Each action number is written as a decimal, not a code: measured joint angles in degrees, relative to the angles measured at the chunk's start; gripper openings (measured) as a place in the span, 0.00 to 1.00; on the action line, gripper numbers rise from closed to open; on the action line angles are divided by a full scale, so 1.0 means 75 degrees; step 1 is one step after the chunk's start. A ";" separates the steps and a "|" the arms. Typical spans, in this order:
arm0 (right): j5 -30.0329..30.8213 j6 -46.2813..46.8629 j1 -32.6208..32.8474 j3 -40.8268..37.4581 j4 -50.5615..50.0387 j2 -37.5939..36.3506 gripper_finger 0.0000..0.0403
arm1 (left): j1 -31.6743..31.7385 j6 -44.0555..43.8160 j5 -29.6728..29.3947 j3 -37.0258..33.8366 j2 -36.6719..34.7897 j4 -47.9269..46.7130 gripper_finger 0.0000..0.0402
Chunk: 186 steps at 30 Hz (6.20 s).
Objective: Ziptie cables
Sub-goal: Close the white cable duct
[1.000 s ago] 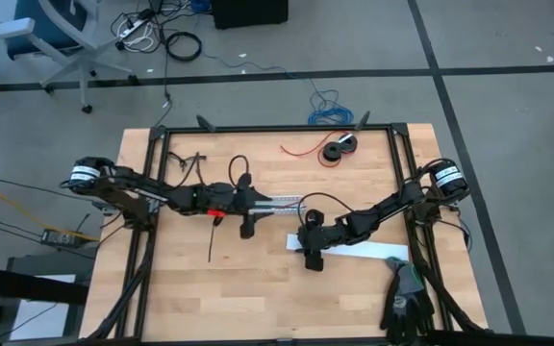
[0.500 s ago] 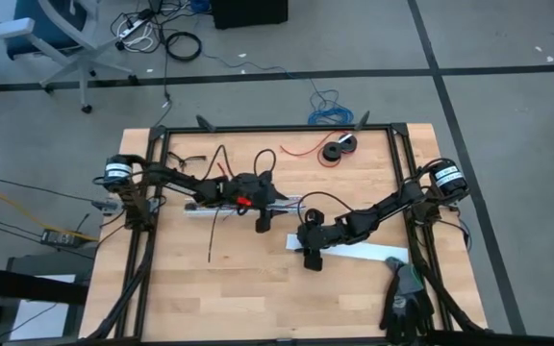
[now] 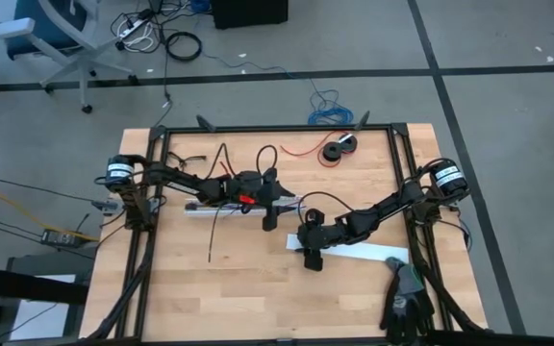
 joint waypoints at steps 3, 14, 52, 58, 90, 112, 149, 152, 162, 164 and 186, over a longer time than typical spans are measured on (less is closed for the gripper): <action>0.0000 -0.0002 0.0000 0.0000 0.0000 0.0000 0.56 | -0.0002 -0.0123 0.0002 0.0000 0.0000 -0.0043 0.52; -0.0055 0.0009 0.0000 0.0000 -0.0002 -0.0003 0.56 | -0.0067 -0.0128 0.0096 0.0000 0.0000 -0.0715 0.52; -0.0076 0.0032 0.0001 0.0000 0.0022 -0.0003 0.56 | 0.0054 -0.0157 0.0242 0.0003 0.0225 -0.0939 0.86; -0.0079 0.0186 0.0003 0.0000 0.0038 -0.0003 0.56 | 0.0229 -0.0159 0.0221 0.0053 0.0823 -0.0551 0.86; -0.0277 0.0293 0.0003 0.0006 0.0055 -0.0003 0.56 | 0.0519 0.0192 0.0125 0.0711 0.1825 -0.0526 0.80; -0.0274 0.0347 0.0003 0.0006 0.0041 -0.0003 0.56 | 0.0516 0.0170 0.0280 0.0974 0.2074 0.0191 0.78; -0.0304 0.0402 0.0005 -0.0003 -0.0340 -0.0188 0.56 | 0.0501 0.0273 0.0506 0.1161 0.2002 -0.0909 0.60; -0.0306 0.0399 -0.0005 -0.0017 -0.0536 -0.0383 0.56 | 0.0501 0.0581 0.0536 0.1148 0.1794 -0.1386 0.60; -0.0160 0.0329 -0.0242 -0.0012 -0.1045 -0.1035 0.56 | 0.0493 0.0645 0.0997 0.0996 0.1676 -0.1725 0.60; -0.0132 0.0288 -0.0311 -0.0009 -0.1181 -0.1165 0.56 | 0.0484 0.0616 0.1213 0.0953 0.1673 -0.1727 0.60; -0.0471 -0.0428 -0.1428 -0.0003 -0.1491 -0.1626 0.56 | 0.0140 0.0613 0.1894 0.0877 0.1690 -0.2153 0.60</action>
